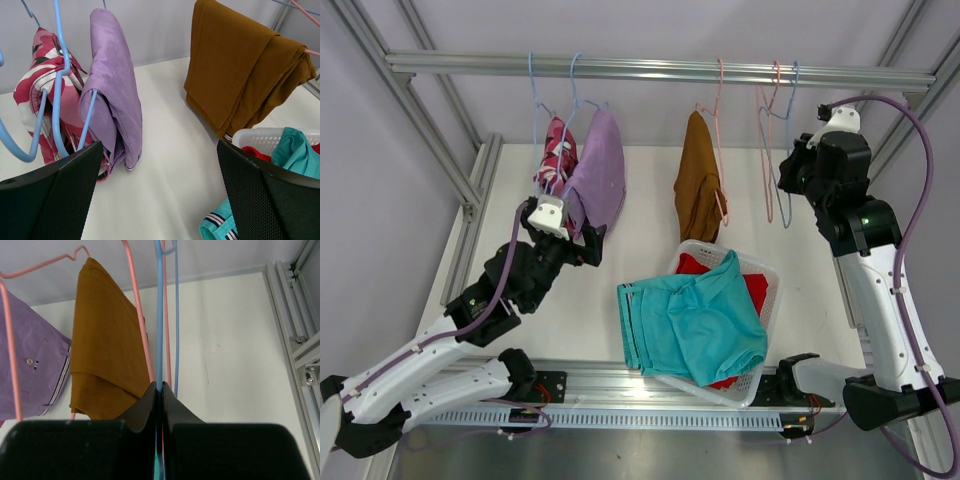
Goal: Remove the trousers from the hanger
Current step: Place the hanger at the clothesline, then pick up the hanger from the clothesline.
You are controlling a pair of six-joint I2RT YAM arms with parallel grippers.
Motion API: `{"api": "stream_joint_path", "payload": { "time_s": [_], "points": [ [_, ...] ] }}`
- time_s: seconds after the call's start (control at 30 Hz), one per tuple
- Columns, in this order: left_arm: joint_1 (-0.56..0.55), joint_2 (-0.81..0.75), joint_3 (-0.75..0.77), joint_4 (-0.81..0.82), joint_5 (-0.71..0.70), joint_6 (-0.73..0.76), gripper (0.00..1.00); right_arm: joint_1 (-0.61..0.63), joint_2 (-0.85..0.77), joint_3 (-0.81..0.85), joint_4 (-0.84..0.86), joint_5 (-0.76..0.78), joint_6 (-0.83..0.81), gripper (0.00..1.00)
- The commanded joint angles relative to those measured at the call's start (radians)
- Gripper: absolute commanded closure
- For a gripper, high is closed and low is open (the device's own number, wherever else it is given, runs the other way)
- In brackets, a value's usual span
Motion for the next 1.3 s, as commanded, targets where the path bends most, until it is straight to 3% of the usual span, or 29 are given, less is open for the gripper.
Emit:
{"api": "stream_joint_path", "payload": {
  "time_s": [0.0, 0.07, 0.13, 0.17, 0.33, 0.53, 0.73, 0.9, 1.27],
  "points": [
    [0.009, 0.000, 0.004, 0.025, 0.018, 0.013, 0.01, -0.011, -0.022, -0.019, 0.039, -0.006, 0.019, 0.98],
    [0.009, -0.001, 0.004, 0.024, 0.020, 0.013, 0.01, -0.013, -0.031, -0.026, 0.031, -0.015, 0.026, 0.80],
    [0.009, -0.001, 0.004, 0.022, 0.021, 0.013, 0.01, -0.013, -0.048, -0.036, 0.027, -0.027, 0.031, 0.71],
    [0.009, -0.003, 0.005, 0.024, 0.021, 0.013, 0.01, -0.013, -0.053, -0.039, 0.024, -0.027, 0.031, 0.56],
    [0.009, -0.004, 0.007, 0.021, 0.020, 0.014, 0.01, -0.014, -0.077, -0.032, -0.005, -0.029, 0.032, 0.42],
    [0.009, -0.001, 0.002, 0.022, 0.014, 0.019, 0.01, -0.011, -0.105, 0.094, -0.045, -0.032, 0.042, 0.37],
    [0.009, 0.002, 0.005, 0.024, 0.011, 0.025, 0.01, -0.011, -0.087, 0.237, -0.032, -0.148, 0.031, 0.33],
    [0.011, 0.008, 0.004, 0.025, 0.001, 0.033, 0.01, 0.015, -0.003, 0.315, 0.001, -0.289, 0.051, 0.34],
    [0.011, 0.013, 0.001, 0.032, -0.002, 0.042, 0.00, 0.144, 0.171, 0.364, 0.014, -0.357, 0.054, 0.34]
  ]
}}
